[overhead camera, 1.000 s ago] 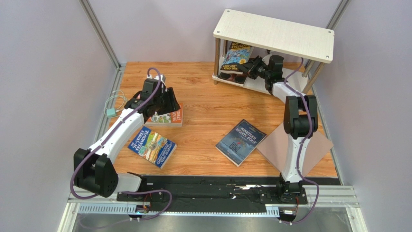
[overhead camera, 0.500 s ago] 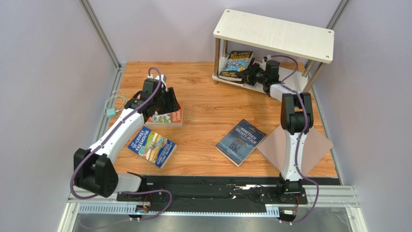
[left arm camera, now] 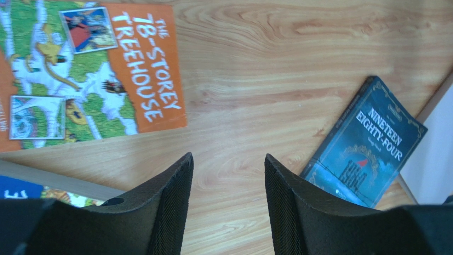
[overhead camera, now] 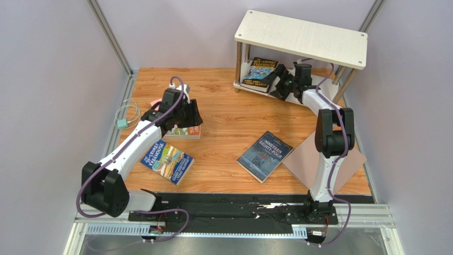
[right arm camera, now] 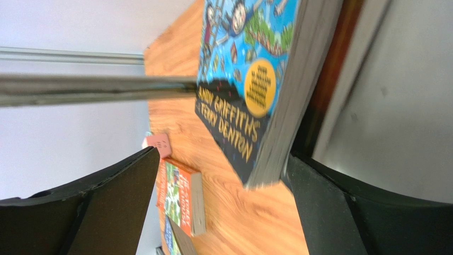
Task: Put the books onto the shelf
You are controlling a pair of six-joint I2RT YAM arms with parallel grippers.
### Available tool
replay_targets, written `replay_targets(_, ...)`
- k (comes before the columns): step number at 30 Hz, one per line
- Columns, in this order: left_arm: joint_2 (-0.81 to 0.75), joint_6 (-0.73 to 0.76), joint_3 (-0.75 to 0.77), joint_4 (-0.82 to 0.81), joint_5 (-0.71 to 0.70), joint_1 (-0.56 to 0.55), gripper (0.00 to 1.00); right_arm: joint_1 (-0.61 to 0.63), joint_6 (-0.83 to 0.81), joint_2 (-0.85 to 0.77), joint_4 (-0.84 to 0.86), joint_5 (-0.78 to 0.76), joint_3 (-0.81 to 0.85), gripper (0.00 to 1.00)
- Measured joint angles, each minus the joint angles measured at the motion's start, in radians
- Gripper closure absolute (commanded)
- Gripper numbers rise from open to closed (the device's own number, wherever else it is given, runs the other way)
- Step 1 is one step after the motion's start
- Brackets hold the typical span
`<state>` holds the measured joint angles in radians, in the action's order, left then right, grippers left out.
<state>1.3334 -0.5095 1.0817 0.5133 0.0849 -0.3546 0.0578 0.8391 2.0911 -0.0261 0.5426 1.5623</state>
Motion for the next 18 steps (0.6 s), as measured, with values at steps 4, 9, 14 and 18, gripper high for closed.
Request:
replay_targets(4,0.037,0.012,0.023,0.007,-0.027,-0.090,0.56,0.006,-0.082,-0.142,-0.157,-0.054,-0.110,0.00)
replay_targets(9,0.200,0.016,0.105,0.001,-0.043,-0.196,1.00,0.007,-0.152,-0.388,-0.290,-0.112,-0.362,0.00)
replay_targets(14,0.446,0.023,0.236,0.002,-0.034,-0.262,1.00,0.007,-0.174,-0.632,-0.363,-0.132,-0.618,0.00)
replay_targets(18,0.622,0.025,0.340,0.016,-0.015,-0.306,1.00,0.007,-0.174,-0.802,-0.426,-0.134,-0.794,0.00)
